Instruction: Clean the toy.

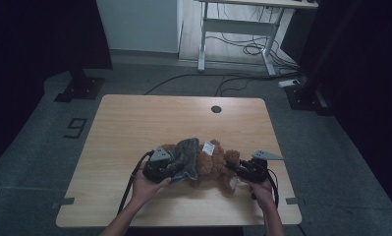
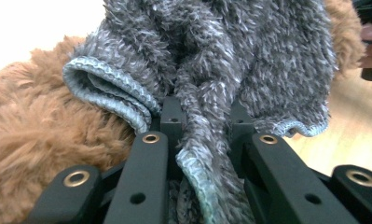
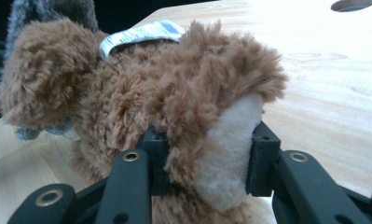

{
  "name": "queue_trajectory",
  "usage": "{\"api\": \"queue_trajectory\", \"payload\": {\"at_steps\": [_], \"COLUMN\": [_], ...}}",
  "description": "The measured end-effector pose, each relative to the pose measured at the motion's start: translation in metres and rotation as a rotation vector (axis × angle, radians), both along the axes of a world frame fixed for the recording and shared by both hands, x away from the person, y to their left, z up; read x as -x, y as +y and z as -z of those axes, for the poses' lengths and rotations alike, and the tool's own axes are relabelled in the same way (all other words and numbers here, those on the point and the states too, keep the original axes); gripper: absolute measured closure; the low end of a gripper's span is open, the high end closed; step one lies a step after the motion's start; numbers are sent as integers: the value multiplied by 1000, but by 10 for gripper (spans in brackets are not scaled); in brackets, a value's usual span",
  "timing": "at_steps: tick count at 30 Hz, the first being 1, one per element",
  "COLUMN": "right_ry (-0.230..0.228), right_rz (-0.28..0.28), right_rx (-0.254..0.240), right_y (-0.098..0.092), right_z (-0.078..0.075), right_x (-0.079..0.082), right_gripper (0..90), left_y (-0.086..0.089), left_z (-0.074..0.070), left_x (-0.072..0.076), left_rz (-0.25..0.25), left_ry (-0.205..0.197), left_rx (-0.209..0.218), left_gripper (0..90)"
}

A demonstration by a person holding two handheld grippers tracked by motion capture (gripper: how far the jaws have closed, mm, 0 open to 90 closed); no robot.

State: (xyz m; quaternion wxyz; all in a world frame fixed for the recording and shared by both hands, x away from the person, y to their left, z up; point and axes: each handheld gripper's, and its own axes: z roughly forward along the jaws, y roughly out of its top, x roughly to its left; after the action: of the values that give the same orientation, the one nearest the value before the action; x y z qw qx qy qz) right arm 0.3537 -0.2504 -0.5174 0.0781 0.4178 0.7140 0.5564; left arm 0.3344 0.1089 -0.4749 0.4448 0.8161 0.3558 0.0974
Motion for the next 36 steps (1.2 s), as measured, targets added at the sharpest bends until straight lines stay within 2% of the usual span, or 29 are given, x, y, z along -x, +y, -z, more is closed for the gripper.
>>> {"api": "queue_trajectory", "payload": {"at_steps": [3,6,9,11,13,15,16,18,20,21,27,30,36], "right_ry": [-12,-18,-23,-29,-32,-35,-35,-32,-31,-33,-39,-38,-41], "right_rz": [-8,-5,1,1,3,6,6,11,6,3,-1,1,-5], "right_rx": [14,36,31,36,42,43,43,33,24,21,32,28,24], "right_y": [2,1,1,1,1,1,0,-2,-3,-3,-3,-4,-3], "right_z": [2,1,3,3,3,2,2,3,3,3,3,3,4], "right_x": [4,4,4,3,4,4,3,3,3,3,3,3,3], "right_gripper": [621,623,623,623,623,623,623,622,622,622,622,621,621], "left_y": [4,7,2,-7,-20,-28,-29,-21,-9,-5,15,27,48], "left_z": [-13,-35,-53,-59,-53,-39,-30,-19,-17,-17,-28,-27,-21], "left_x": [0,-1,-8,-15,-24,-31,-33,-34,-33,-31,-20,-18,-19], "left_rz": [8,-7,-15,-12,-7,-19,-30,-41,-35,-35,-65,-89,-134], "left_ry": [8,-39,-61,-62,-39,-13,-5,-1,21,22,-36,-51,-43], "left_rx": [26,52,64,53,7,-54,-61,-32,13,17,-4,-8,7], "left_gripper": [740,736,737,738,738,739,739,739,742,743,744,744,746]}}
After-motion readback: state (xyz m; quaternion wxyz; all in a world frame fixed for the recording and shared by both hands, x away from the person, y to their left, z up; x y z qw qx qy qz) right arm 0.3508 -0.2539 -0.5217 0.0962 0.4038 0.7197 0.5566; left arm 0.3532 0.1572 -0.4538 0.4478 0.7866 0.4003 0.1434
